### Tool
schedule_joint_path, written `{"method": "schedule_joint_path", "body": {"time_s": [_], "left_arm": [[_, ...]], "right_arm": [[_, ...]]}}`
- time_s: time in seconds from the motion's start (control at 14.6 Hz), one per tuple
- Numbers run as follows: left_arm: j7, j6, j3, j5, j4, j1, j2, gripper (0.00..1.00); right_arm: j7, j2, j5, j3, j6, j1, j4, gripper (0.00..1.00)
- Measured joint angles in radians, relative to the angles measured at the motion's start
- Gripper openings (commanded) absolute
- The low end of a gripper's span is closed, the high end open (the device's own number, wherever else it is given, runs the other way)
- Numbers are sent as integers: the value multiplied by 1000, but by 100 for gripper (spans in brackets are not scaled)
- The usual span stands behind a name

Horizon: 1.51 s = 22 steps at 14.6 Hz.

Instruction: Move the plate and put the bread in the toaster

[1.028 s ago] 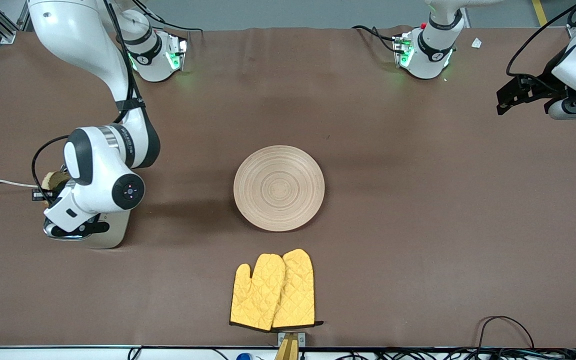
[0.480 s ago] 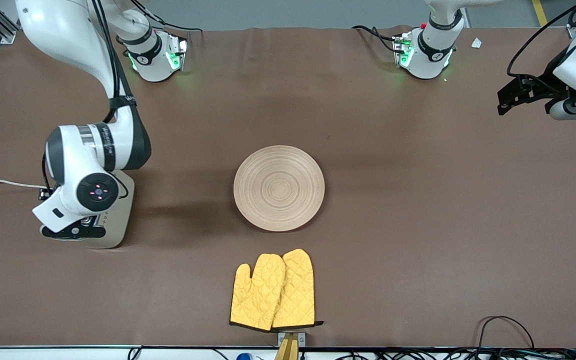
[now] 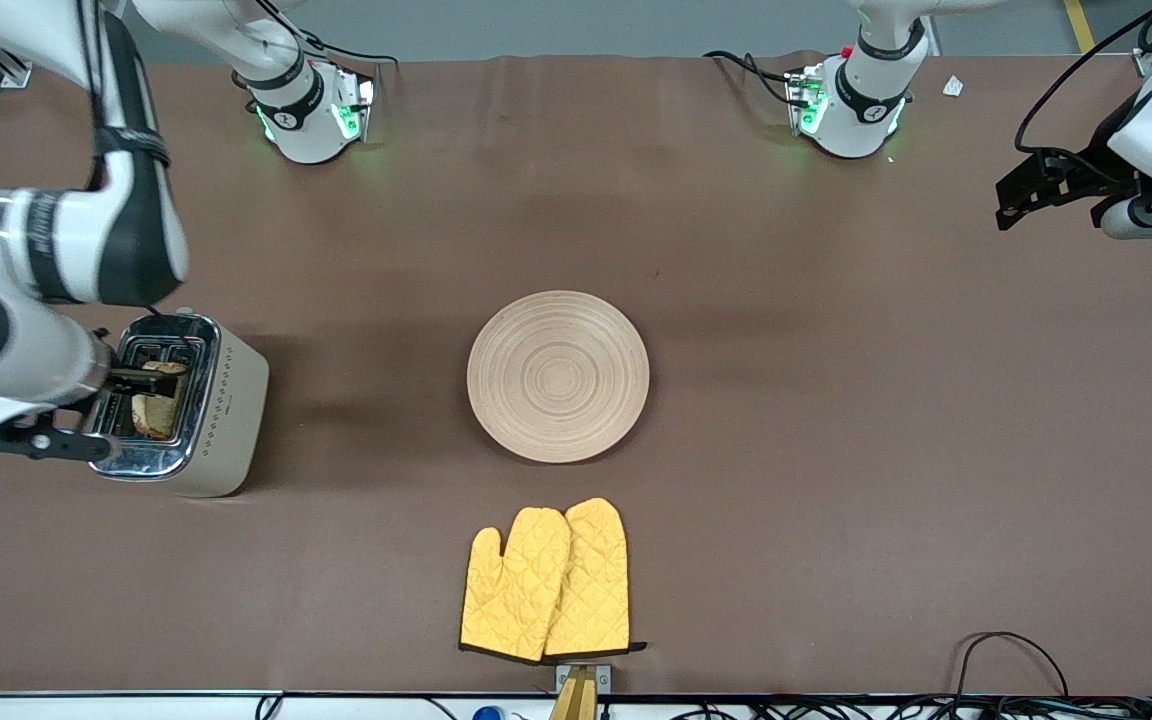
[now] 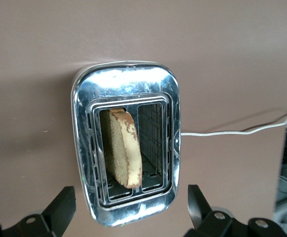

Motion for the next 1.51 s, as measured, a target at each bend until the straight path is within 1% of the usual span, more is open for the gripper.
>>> {"method": "schedule_joint_path", "body": {"time_s": [0.14, 0.27, 0.55, 0.62, 0.75, 0.89, 1.03, 1.3, 1.51], "left_arm": [[0, 0, 0, 0, 7, 0, 2, 100], [0, 0, 0, 0, 13, 0, 5, 100], [0, 0, 0, 0, 15, 0, 8, 100], [0, 0, 0, 0, 15, 0, 8, 100], [0, 0, 0, 0, 16, 0, 8, 100], [0, 0, 0, 0, 16, 0, 9, 100], [0, 0, 0, 0, 16, 0, 9, 100], [0, 0, 0, 0, 18, 0, 10, 100], [0, 0, 0, 0, 18, 0, 10, 100]], "right_arm": [[-58, -41, 87, 0, -2, -42, -7, 100], [-90, -84, 141, -1, -4, -81, -23, 100], [-102, -194, 154, 6, -36, -108, -54, 100], [-105, -223, 158, 24, -44, -128, -57, 100], [-111, -274, 171, 87, -51, -188, -60, 100], [-132, -311, 173, 117, -69, -212, -61, 100], [-141, -330, 174, 121, -94, -219, -62, 100], [-136, -334, 192, 122, -120, -235, -55, 100], [-134, -335, 231, 122, -132, -236, -54, 100]]}}
